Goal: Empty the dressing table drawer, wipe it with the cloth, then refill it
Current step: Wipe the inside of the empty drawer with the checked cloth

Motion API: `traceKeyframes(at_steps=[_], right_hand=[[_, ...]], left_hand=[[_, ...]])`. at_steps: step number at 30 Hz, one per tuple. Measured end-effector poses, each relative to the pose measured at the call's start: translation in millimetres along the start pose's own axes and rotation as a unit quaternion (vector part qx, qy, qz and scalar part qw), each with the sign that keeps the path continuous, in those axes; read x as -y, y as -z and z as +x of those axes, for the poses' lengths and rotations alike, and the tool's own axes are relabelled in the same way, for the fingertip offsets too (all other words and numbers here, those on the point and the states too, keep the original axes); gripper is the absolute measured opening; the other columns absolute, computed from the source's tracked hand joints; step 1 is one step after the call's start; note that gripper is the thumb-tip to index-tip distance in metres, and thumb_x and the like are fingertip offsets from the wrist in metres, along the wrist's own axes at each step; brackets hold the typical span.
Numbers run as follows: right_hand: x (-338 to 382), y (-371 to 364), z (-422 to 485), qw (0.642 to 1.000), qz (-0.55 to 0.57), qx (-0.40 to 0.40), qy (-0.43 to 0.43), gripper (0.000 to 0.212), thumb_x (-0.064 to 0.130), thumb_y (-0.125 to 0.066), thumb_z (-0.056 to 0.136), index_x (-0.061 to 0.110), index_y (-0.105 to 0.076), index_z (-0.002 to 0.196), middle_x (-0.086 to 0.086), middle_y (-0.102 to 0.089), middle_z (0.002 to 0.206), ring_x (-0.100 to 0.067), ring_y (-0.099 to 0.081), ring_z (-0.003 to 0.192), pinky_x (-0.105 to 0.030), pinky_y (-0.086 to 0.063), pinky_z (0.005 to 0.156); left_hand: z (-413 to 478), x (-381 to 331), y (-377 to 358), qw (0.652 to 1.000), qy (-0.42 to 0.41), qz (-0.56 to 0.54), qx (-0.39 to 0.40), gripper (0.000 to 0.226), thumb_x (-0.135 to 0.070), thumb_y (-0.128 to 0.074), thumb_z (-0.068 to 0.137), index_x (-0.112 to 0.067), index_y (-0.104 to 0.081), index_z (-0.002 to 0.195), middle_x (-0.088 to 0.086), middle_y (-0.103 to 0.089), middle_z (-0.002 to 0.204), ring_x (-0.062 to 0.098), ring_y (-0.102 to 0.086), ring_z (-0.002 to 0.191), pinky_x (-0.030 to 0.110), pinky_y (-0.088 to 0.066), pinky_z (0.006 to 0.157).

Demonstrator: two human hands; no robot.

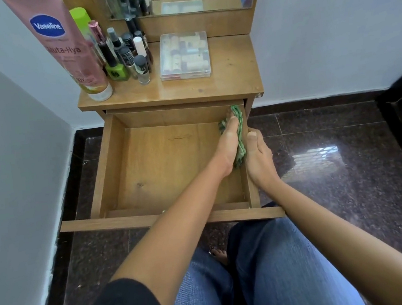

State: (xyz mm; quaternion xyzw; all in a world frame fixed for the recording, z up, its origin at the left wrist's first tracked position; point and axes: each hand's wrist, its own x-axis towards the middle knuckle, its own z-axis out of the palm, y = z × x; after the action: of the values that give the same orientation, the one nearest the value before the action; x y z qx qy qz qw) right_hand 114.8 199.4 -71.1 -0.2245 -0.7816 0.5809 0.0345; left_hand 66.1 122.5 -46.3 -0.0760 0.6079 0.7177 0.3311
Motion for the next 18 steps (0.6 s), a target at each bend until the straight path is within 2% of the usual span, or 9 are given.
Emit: traceKeyframes(at_steps=[2,4,7,10,13,18], right_hand=[[1,0,0,1.0,0.007,0.0,-0.004,0.039,0.042,-0.021,0.102,0.028,-0.048,0.127,0.009,-0.058,0.109,0.004,-0.053,0.096,-0.011,-0.035,0.071],[2,0,0,1.0,0.015,0.0,-0.011,0.037,0.042,-0.023,0.102,0.031,-0.049,0.125,0.014,-0.059,0.103,0.009,-0.052,0.093,-0.01,-0.036,0.07],[3,0,1,0.999,0.034,-0.006,-0.02,0.033,0.039,-0.024,0.102,0.029,-0.053,0.116,0.011,-0.062,0.1,0.003,-0.056,0.095,-0.017,-0.041,0.072],[2,-1,1,0.999,0.038,-0.002,-0.012,0.034,0.038,-0.024,0.103,0.025,-0.052,0.116,0.008,-0.062,0.099,0.0,-0.056,0.093,-0.018,-0.04,0.073],[1,0,1,0.999,0.038,0.001,0.004,0.033,0.036,-0.024,0.103,0.019,-0.052,0.113,0.003,-0.061,0.096,-0.008,-0.055,0.088,-0.021,-0.04,0.072],[3,2,0,1.0,0.016,0.003,0.008,0.031,0.035,-0.024,0.102,0.019,-0.05,0.109,0.004,-0.058,0.089,-0.01,-0.053,0.083,-0.024,-0.039,0.069]], left_hand=[[-3,0,2,0.999,-0.006,0.042,0.012,0.055,-0.044,-0.024,0.106,-0.018,-0.028,0.154,0.003,-0.031,0.158,0.017,-0.028,0.145,0.039,-0.019,0.121],[-10,3,5,0.997,-0.011,0.063,0.034,0.053,-0.039,-0.023,0.107,-0.022,-0.017,0.156,-0.002,-0.019,0.162,0.014,-0.019,0.148,0.038,-0.014,0.122],[-29,12,11,0.992,-0.002,0.105,0.069,0.054,-0.037,-0.022,0.107,-0.025,-0.003,0.157,-0.005,-0.003,0.164,0.012,-0.008,0.149,0.032,-0.007,0.121],[-43,15,23,0.972,0.021,0.198,0.122,0.058,-0.041,-0.022,0.107,-0.022,0.004,0.156,-0.007,0.008,0.163,0.009,0.002,0.148,0.026,-0.005,0.114],[-53,14,33,0.943,0.052,0.279,0.174,0.061,-0.045,-0.021,0.106,-0.02,0.005,0.155,-0.007,0.011,0.162,0.008,0.004,0.148,0.03,-0.005,0.116],[-64,7,44,0.909,0.083,0.347,0.214,0.062,-0.048,-0.022,0.105,-0.02,-0.001,0.156,-0.009,0.004,0.162,0.007,-0.001,0.147,0.018,-0.007,0.104]])
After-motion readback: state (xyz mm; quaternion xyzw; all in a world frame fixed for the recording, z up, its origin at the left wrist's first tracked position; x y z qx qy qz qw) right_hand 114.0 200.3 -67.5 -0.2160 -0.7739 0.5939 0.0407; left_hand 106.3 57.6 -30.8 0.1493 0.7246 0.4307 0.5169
